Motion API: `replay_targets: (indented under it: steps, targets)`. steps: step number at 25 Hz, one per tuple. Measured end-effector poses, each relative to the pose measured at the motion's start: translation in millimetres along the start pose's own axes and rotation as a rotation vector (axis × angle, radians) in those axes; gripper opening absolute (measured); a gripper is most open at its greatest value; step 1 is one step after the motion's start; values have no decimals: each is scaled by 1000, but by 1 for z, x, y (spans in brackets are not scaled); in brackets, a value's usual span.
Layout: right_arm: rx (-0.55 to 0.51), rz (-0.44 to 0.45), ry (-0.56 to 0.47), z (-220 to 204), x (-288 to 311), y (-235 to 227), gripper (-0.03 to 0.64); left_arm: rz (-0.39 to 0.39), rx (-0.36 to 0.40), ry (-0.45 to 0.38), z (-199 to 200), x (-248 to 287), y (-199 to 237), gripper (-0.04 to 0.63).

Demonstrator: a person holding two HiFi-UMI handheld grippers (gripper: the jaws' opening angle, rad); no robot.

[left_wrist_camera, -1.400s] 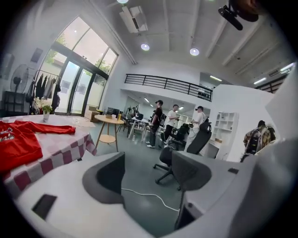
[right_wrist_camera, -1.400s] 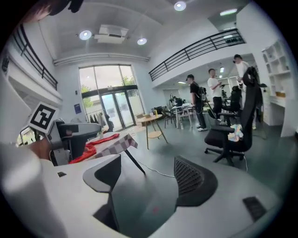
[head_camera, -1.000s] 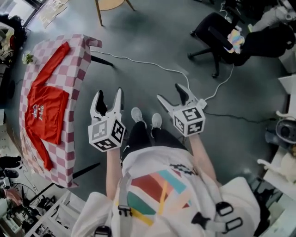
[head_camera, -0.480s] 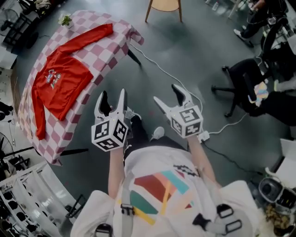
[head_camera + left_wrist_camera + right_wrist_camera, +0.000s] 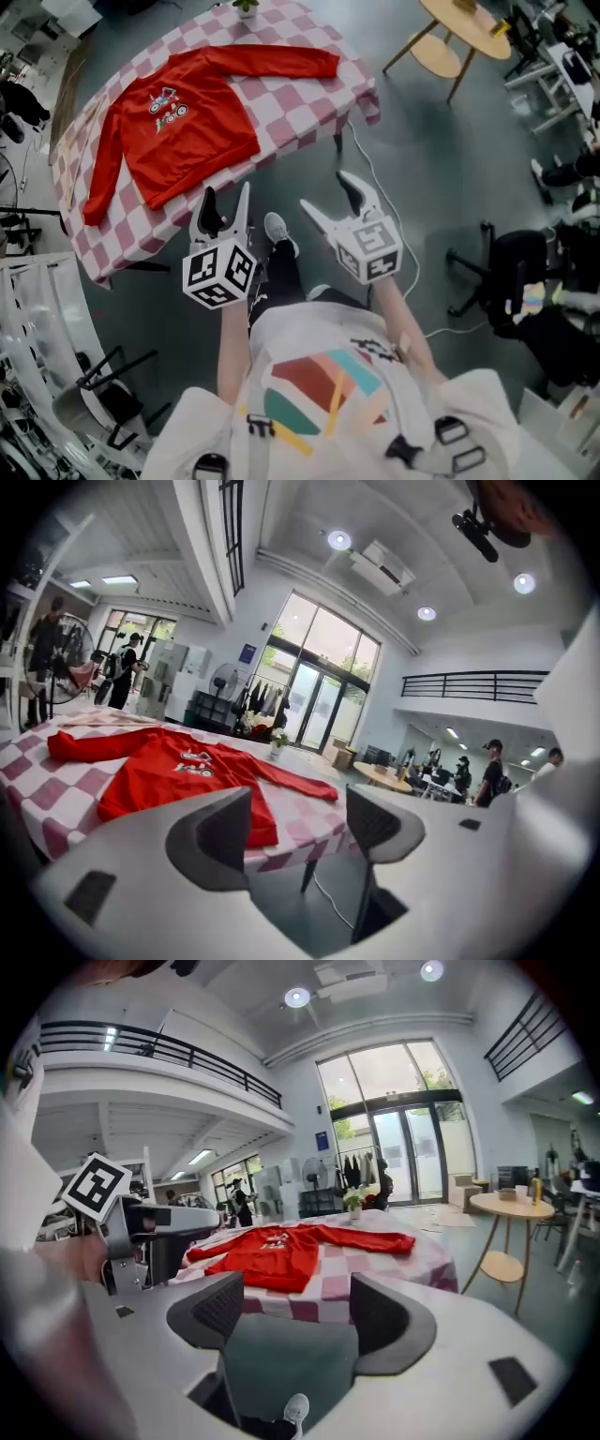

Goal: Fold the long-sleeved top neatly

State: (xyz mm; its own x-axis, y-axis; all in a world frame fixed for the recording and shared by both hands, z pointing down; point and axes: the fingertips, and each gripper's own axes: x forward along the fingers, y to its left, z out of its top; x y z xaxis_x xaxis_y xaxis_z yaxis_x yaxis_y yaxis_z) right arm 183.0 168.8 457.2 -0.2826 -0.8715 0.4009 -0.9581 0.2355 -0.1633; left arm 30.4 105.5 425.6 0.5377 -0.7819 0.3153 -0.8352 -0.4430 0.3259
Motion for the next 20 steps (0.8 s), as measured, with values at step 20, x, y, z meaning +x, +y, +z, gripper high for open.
replay_targets:
  steps: [20]
  targets:
    - [-142, 338, 56, 114, 238, 87, 336, 275, -55, -40, 91, 70, 178, 295]
